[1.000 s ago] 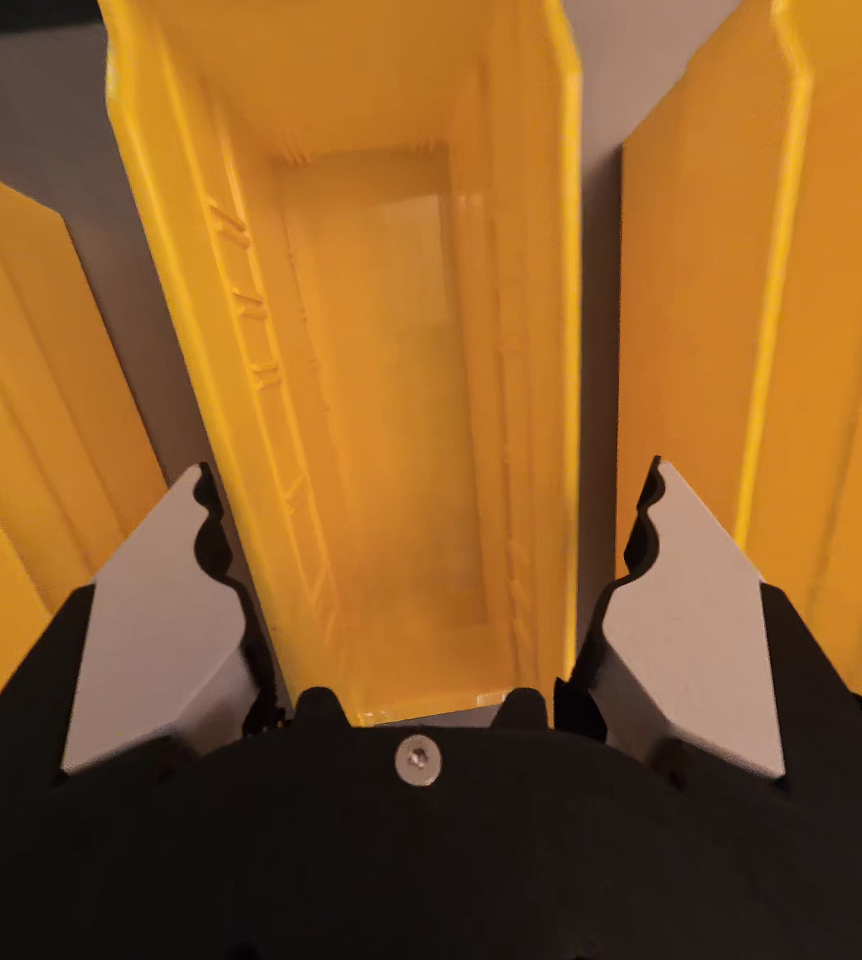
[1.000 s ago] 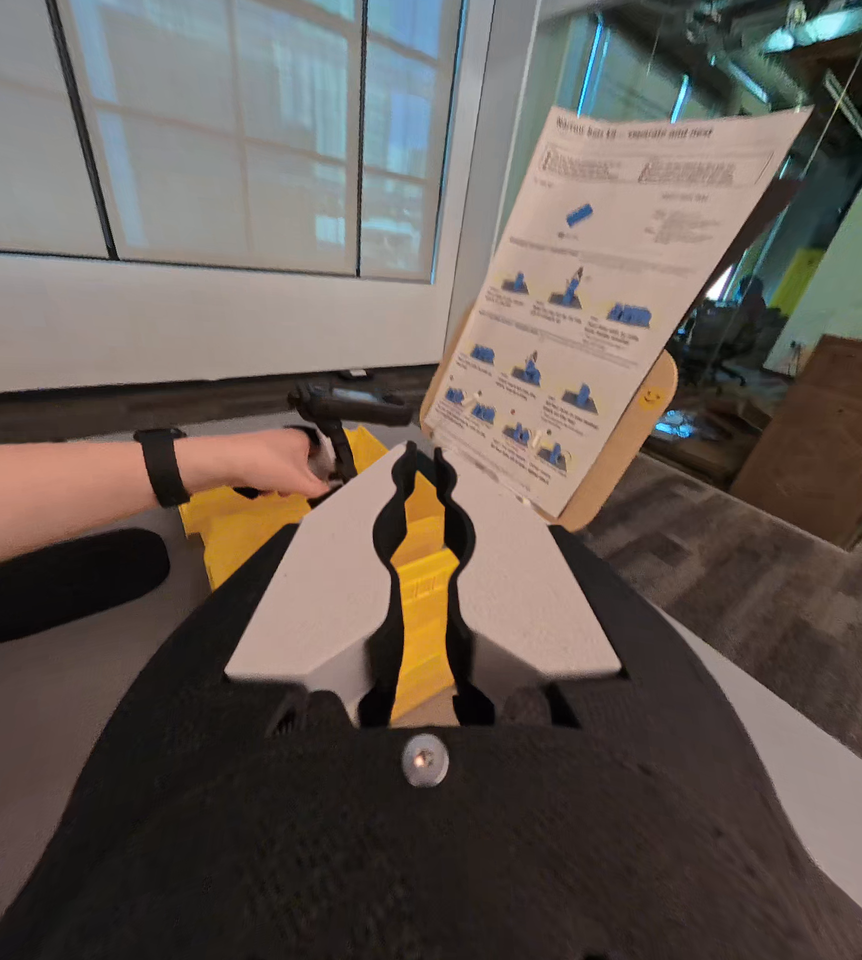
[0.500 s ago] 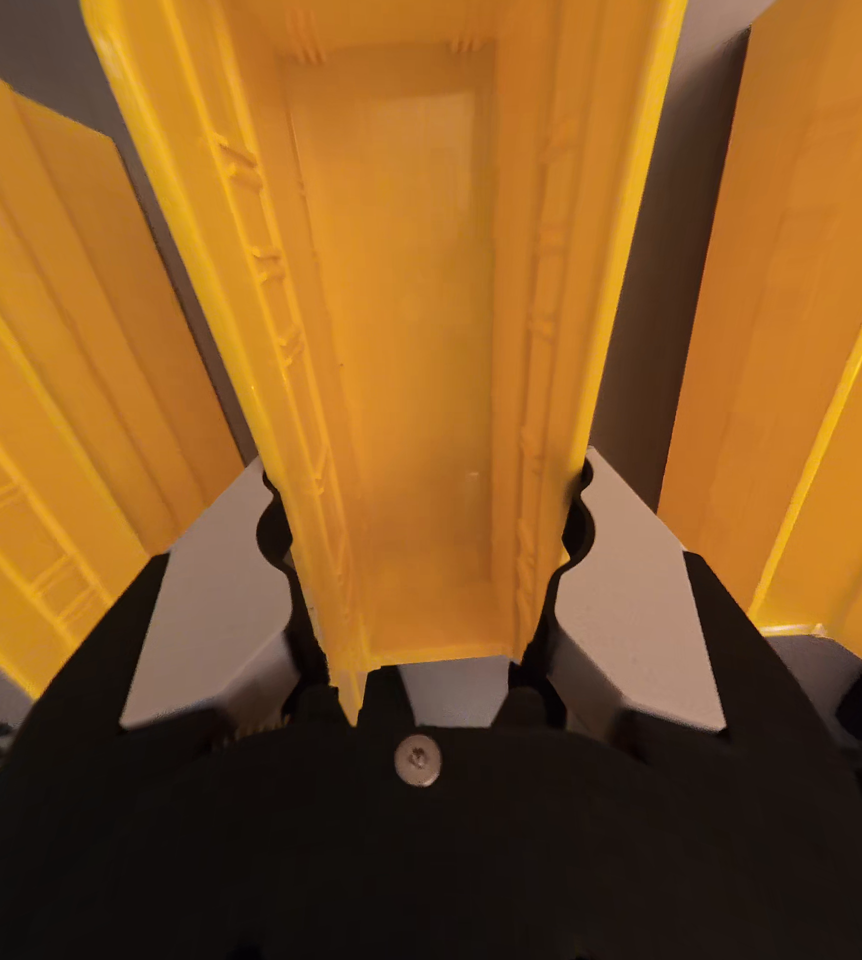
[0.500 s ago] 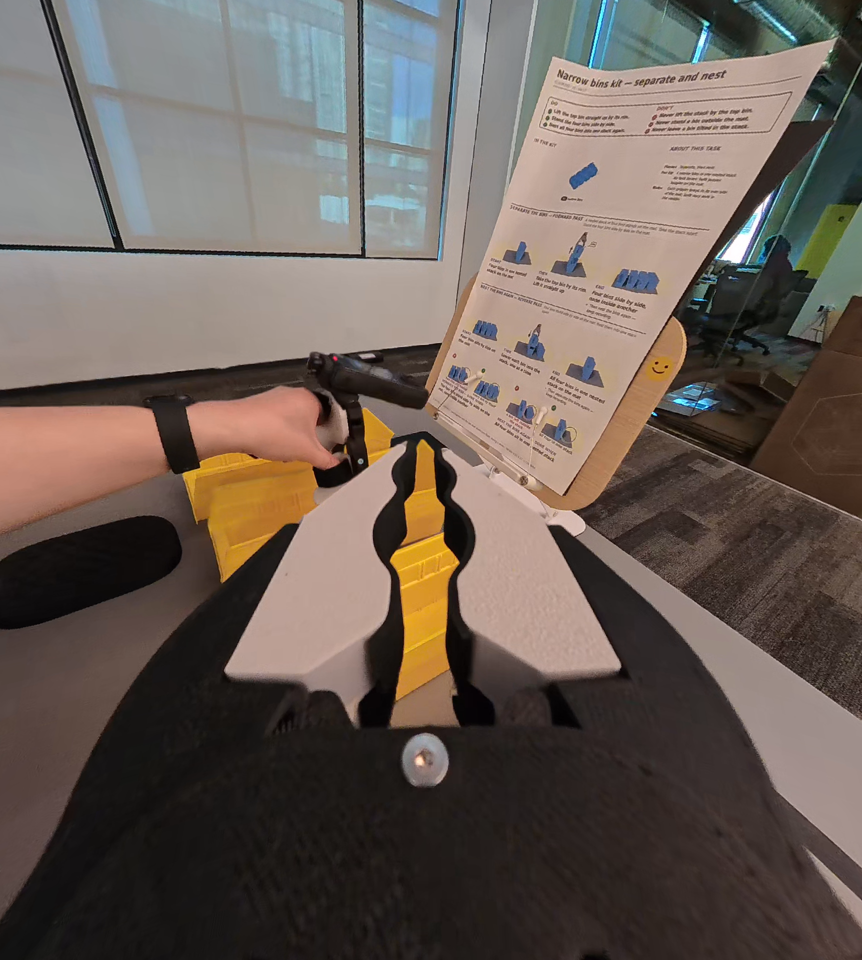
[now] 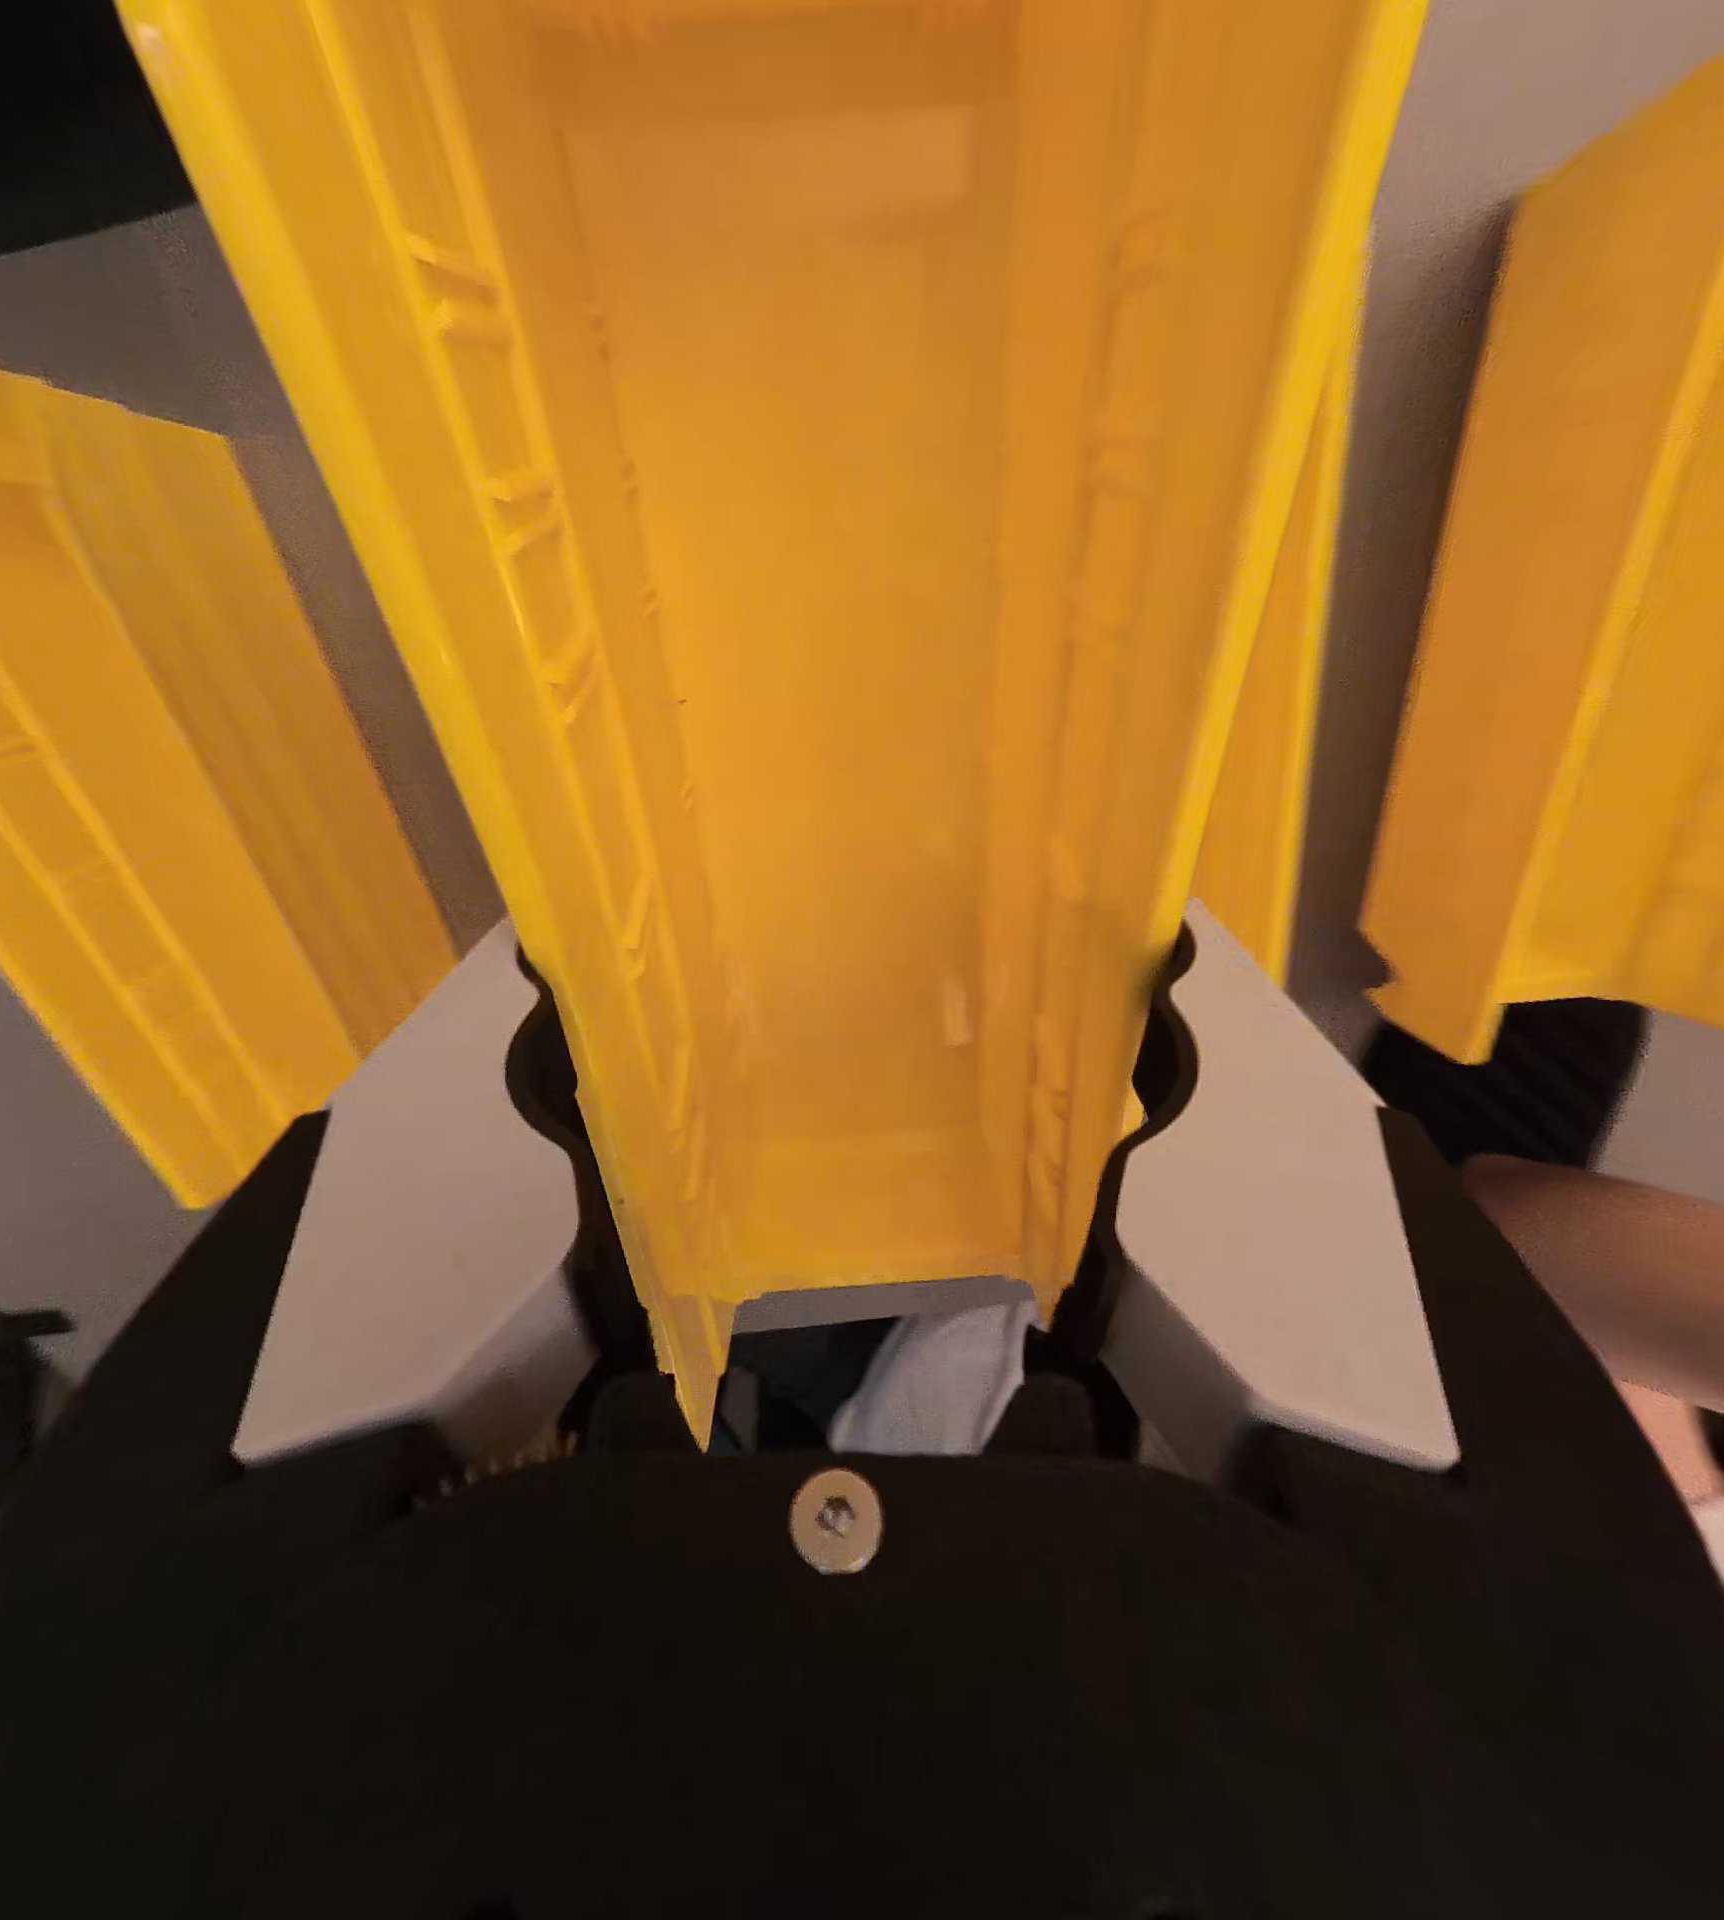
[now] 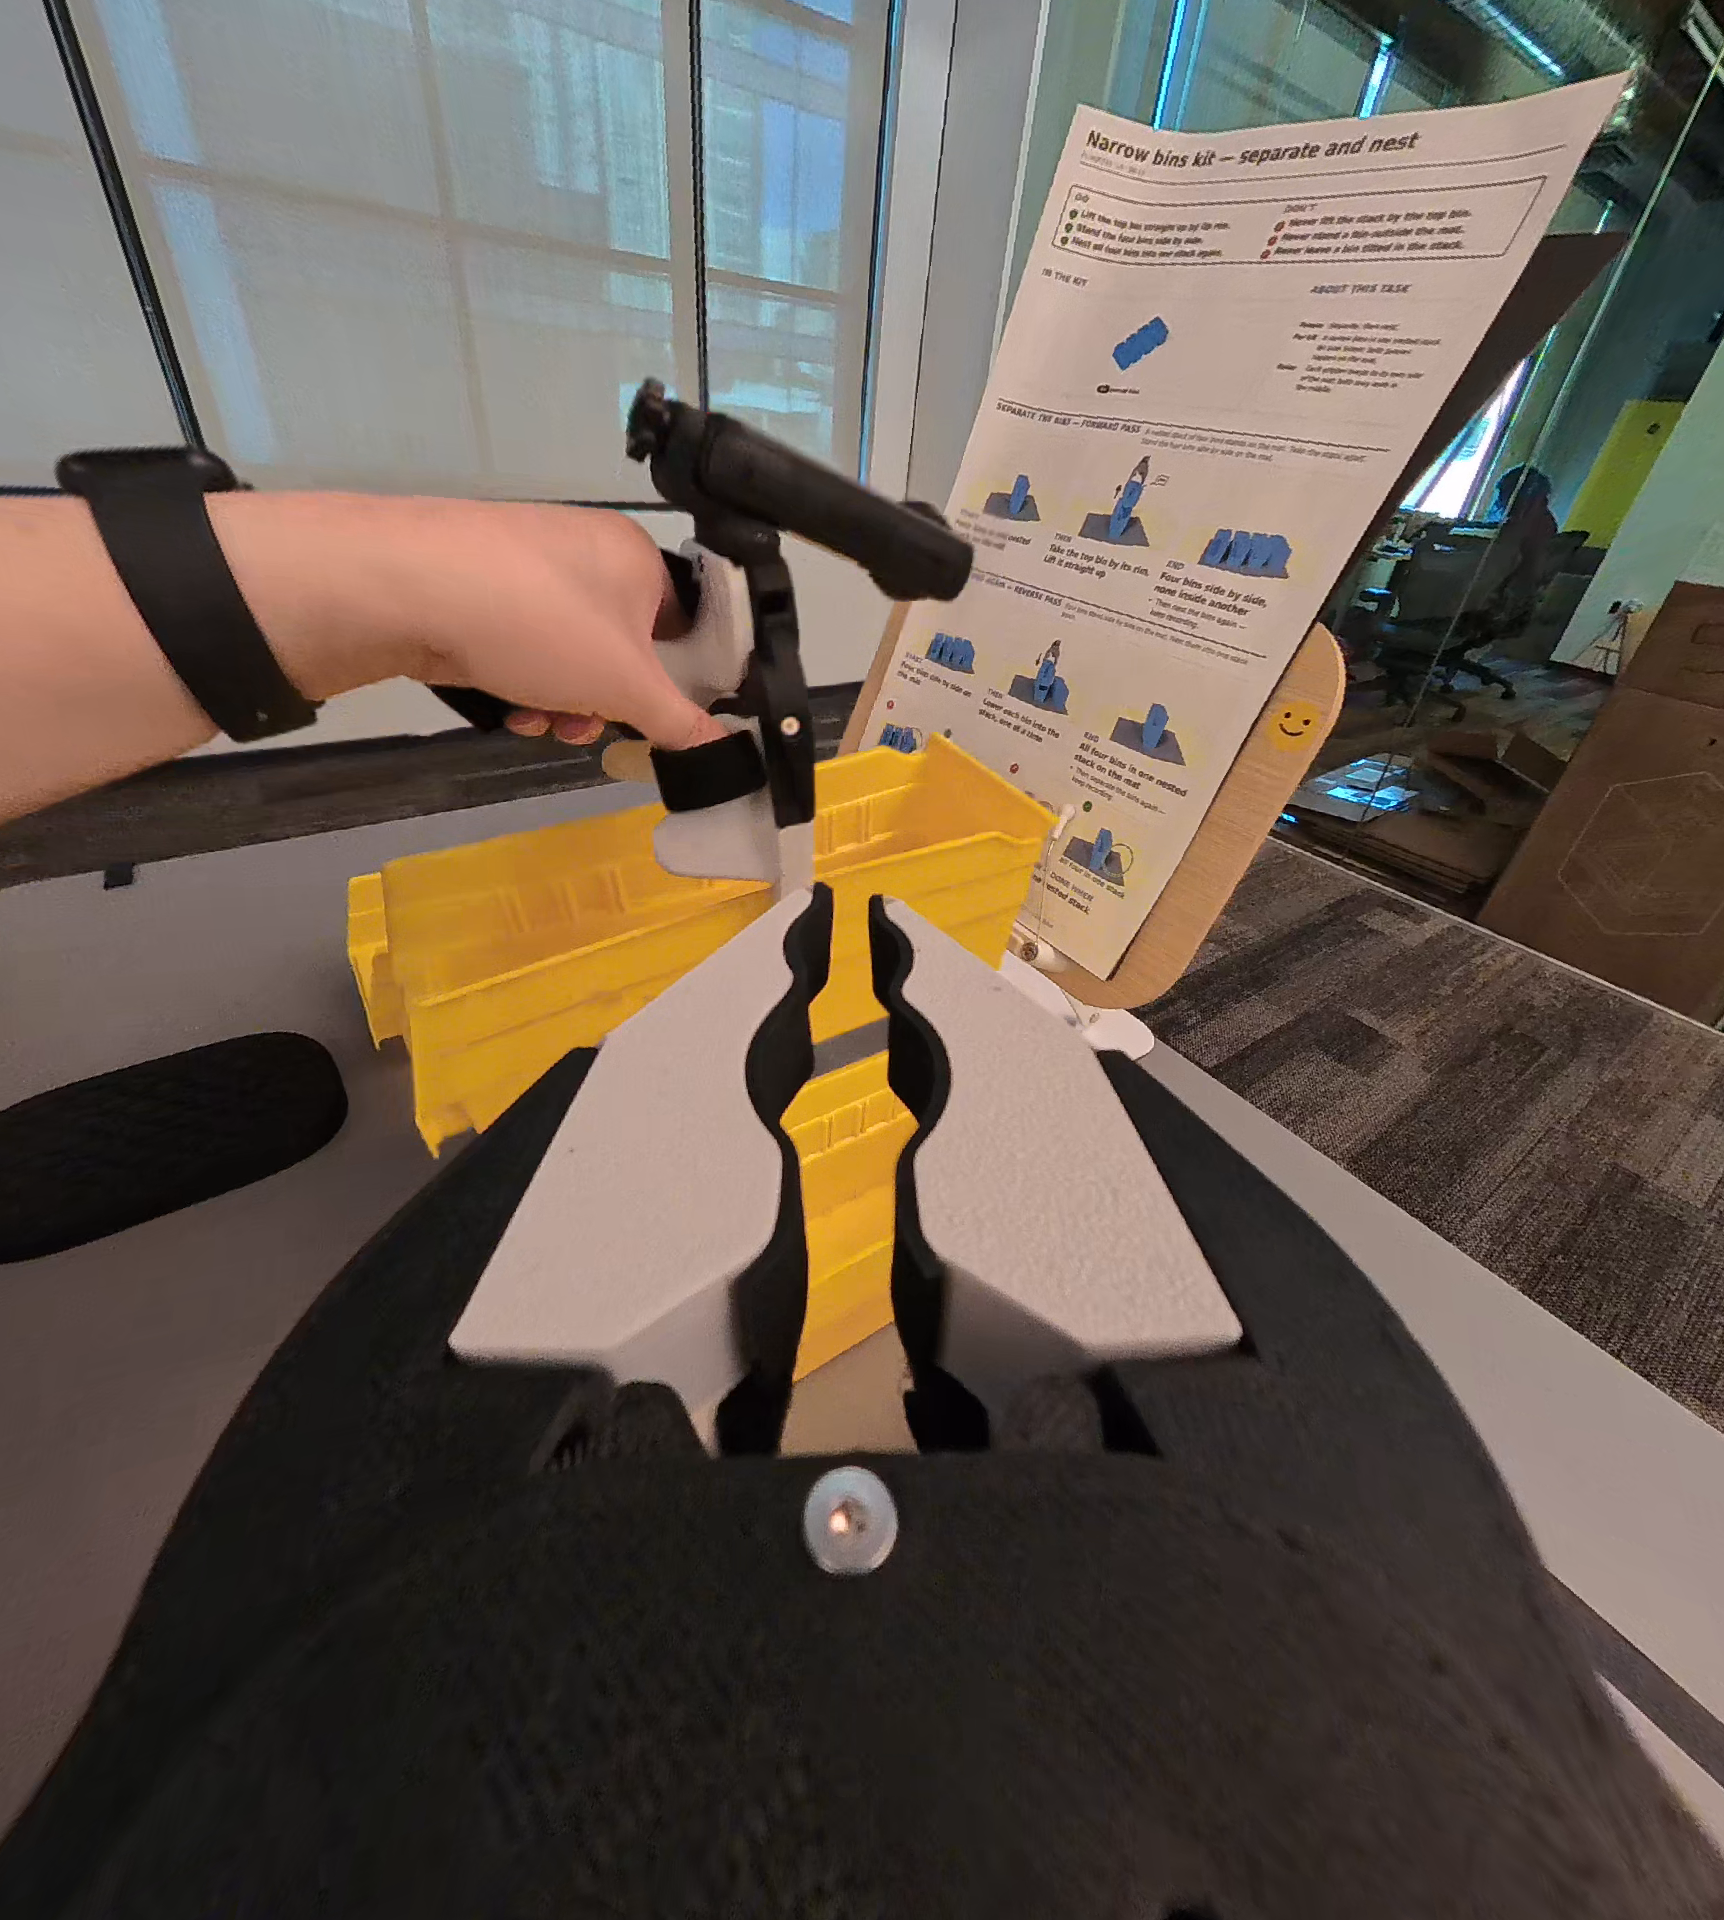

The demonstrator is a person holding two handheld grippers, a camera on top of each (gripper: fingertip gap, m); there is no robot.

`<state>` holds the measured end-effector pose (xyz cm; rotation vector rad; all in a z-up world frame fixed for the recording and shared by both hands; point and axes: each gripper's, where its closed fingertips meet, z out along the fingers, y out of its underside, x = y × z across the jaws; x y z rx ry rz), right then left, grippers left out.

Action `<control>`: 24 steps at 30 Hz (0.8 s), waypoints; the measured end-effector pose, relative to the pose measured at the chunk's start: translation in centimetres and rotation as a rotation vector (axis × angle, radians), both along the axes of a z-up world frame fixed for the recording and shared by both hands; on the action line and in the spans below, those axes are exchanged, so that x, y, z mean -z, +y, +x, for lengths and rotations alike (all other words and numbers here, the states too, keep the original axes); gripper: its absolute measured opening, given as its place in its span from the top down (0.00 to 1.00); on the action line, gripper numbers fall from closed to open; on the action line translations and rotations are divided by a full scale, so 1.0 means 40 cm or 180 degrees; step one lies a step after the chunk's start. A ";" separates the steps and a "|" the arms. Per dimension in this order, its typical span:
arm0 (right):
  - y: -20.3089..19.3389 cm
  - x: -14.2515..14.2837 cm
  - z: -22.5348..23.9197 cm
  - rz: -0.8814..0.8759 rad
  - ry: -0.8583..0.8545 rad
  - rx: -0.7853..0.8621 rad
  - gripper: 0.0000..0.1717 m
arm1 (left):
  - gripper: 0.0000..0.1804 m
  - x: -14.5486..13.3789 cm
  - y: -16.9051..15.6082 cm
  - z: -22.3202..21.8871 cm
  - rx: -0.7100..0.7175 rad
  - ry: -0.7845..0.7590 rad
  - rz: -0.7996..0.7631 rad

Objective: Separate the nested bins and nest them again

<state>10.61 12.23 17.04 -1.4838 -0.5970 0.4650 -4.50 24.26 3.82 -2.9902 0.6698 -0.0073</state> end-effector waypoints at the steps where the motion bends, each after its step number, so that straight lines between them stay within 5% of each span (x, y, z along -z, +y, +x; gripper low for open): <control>1: -0.001 0.000 0.004 -0.0003 0.0010 0.0004 0.96 | 0.38 -0.005 -0.011 0.027 -0.0029 -0.0078 -0.0054; 9: -0.020 -0.012 0.027 0.0018 0.0136 -0.0032 0.97 | 0.38 0.051 -0.066 0.172 -0.0181 -0.0441 -0.0459; 24: -0.031 -0.021 0.045 0.0030 0.0287 -0.0113 0.96 | 0.36 0.182 -0.087 0.169 -0.0221 -0.0092 -0.0692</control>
